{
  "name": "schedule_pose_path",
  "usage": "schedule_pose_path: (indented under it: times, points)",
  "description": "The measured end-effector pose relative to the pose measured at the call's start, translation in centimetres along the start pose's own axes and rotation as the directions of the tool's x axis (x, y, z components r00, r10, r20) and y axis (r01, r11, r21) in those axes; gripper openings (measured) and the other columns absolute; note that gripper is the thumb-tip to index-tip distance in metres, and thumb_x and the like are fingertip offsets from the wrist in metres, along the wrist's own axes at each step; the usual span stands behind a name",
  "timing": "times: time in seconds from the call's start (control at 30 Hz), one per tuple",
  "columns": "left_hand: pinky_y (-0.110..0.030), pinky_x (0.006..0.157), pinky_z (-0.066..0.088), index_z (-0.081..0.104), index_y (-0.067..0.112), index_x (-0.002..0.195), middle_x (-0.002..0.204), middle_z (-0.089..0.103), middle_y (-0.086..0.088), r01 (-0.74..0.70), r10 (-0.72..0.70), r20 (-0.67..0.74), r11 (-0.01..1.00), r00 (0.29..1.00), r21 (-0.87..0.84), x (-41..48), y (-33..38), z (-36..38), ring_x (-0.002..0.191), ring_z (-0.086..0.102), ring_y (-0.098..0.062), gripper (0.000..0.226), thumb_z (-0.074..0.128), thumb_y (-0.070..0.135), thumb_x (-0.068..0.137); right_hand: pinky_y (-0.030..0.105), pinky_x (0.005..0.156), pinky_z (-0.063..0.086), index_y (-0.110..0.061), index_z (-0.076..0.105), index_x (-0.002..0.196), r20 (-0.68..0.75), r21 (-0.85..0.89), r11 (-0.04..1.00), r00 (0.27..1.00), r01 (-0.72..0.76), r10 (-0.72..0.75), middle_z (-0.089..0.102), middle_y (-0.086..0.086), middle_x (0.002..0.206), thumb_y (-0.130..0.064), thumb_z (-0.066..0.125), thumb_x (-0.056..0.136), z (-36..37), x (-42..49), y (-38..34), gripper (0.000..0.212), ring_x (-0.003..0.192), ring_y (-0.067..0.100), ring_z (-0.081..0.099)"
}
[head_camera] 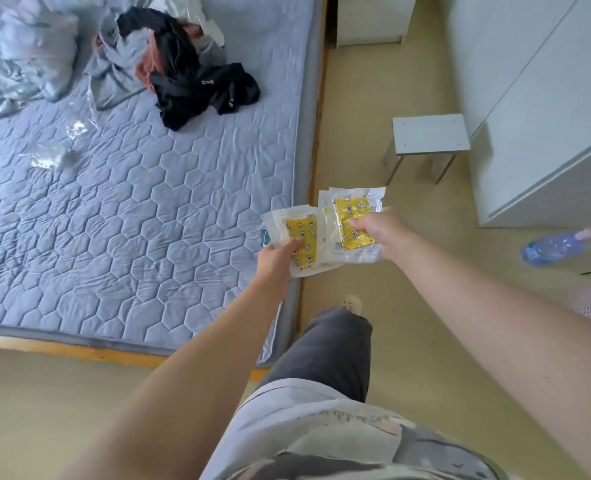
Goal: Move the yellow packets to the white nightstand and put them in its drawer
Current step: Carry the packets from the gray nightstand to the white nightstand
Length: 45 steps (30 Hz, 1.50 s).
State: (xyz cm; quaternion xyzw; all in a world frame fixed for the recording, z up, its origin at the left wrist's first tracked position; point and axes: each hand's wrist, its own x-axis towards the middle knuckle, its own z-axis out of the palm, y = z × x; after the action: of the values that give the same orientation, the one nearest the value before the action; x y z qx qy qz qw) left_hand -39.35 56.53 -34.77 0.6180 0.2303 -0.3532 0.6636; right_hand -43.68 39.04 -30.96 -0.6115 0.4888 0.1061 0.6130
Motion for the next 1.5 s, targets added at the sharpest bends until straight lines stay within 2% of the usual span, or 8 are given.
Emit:
schedule_pose_path:
  times: [0.17,0.3,0.43,0.67,0.97,1.1,1.27,1.5]
  points:
    - [-0.042,0.075,0.057,0.061,0.007,0.097,0.096,0.069,-0.011,-0.03,0.03,0.023,1.0,0.999,0.004,5.6,5.9,7.0,0.08,0.068,-0.025,0.011,0.065,0.006,0.087,0.04,0.106,0.033,-0.001,0.036,0.141,-0.007,0.033,0.999,1.0,0.027,-0.026,0.042,0.011,0.145,-0.013,0.066,0.088,-3.5,6.5,-7.0,0.062,0.133,0.027,0.04]
    - [-0.038,0.074,0.058,0.062,0.01,0.095,0.091,0.07,-0.007,-0.087,0.085,0.055,0.996,0.995,0.036,12.1,12.9,12.6,0.079,0.068,-0.022,0.008,0.065,0.007,0.087,0.037,0.101,0.036,-0.001,0.041,0.138,-0.037,0.013,0.998,0.997,0.065,-0.065,0.047,0.011,0.141,-0.015,0.07,0.085,-4.6,13.7,-15.0,0.062,0.13,0.027,0.044]
    - [-0.045,0.084,0.056,0.062,0.009,0.099,0.101,0.068,-0.011,-0.085,0.084,0.032,0.996,0.996,0.029,18.7,19.5,17.6,0.092,0.067,-0.029,0.014,0.068,0.008,0.086,0.038,0.101,0.038,-0.004,0.045,0.135,-0.034,0.002,0.998,0.997,0.07,-0.07,0.05,0.009,0.137,-0.017,0.071,0.083,-5.1,20.6,-22.9,0.06,0.126,0.026,0.047]
    - [-0.042,0.079,0.058,0.063,0.012,0.098,0.101,0.071,-0.009,-0.06,0.06,0.023,0.998,0.998,0.018,27.4,28.5,24.0,0.088,0.069,-0.026,0.013,0.069,0.01,0.086,0.032,0.087,0.034,-0.003,0.05,0.132,-0.014,0.055,0.998,1.0,0.004,-0.003,0.052,0.007,0.134,-0.015,0.069,0.084,-7.5,29.8,-33.5,0.053,0.126,0.023,0.046]
    - [-0.039,0.073,0.058,0.06,0.009,0.109,0.101,0.07,-0.008,-0.029,0.027,0.037,0.998,0.999,0.059,43.6,40.7,36.3,0.084,0.07,-0.024,0.023,0.067,0.01,0.087,0.041,0.106,0.03,-0.004,0.046,0.136,0.01,0.126,0.992,1.0,0.006,-0.008,0.044,0.01,0.142,-0.01,0.067,0.084,-11.1,46.5,-49.5,0.056,0.135,0.024,0.036]
    - [-0.035,0.068,0.057,0.061,0.013,0.092,0.094,0.069,-0.008,-0.072,0.069,0.032,0.992,0.997,0.107,51.4,49.2,43.4,0.075,0.068,-0.021,0.011,0.068,0.006,0.086,0.041,0.106,0.031,-0.004,0.048,0.134,0.024,0.117,0.992,0.999,0.037,-0.04,0.045,0.009,0.141,-0.011,0.069,0.083,-14.1,56.0,-59.1,0.056,0.133,0.023,0.038]
    - [-0.037,0.072,0.057,0.061,0.01,0.1,0.093,0.068,-0.007,-0.039,0.04,-0.001,0.994,0.999,0.104,58.6,57.8,50.8,0.078,0.068,-0.023,0.015,0.067,0.007,0.086,0.039,0.104,0.032,-0.004,0.048,0.132,0.024,0.113,0.993,0.999,0.034,-0.037,0.046,0.007,0.138,-0.01,0.067,0.085,-18.1,65.0,-69.5,0.051,0.132,0.023,0.039]
    - [-0.039,0.072,0.057,0.061,0.013,0.093,0.089,0.069,-0.005,-0.04,0.037,0.029,0.996,0.999,0.086,67.5,67.5,60.0,0.079,0.069,-0.022,0.011,0.067,0.006,0.087,0.037,0.1,0.035,-0.006,0.054,0.128,0.011,0.138,0.99,1.0,-0.018,0.016,0.051,0.006,0.129,-0.012,0.066,0.085,-22.2,74.8,-79.2,0.045,0.127,0.024,0.044]
